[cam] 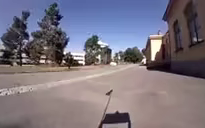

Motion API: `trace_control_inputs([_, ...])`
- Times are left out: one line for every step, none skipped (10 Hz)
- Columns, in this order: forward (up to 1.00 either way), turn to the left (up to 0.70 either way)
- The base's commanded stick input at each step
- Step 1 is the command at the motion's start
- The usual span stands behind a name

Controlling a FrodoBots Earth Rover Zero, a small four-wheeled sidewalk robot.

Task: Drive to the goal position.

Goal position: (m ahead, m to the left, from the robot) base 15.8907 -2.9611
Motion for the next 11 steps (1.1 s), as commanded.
trace_control_inputs([0.70, -0.14])
trace_control_inputs([0.70, -0.14])
trace_control_inputs([0.70, -0.14])
trace_control_inputs([0.70, -0.14])
trace_control_inputs([0.70, -0.14])
trace_control_inputs([0.70, -0.11])
trace_control_inputs([0.70, 0.00])
trace_control_inputs([0.70, 0.00])
trace_control_inputs([0.70, 0.00])
trace_control_inputs([0.70, 0.00])
trace_control_inputs([0.70, 0.00])
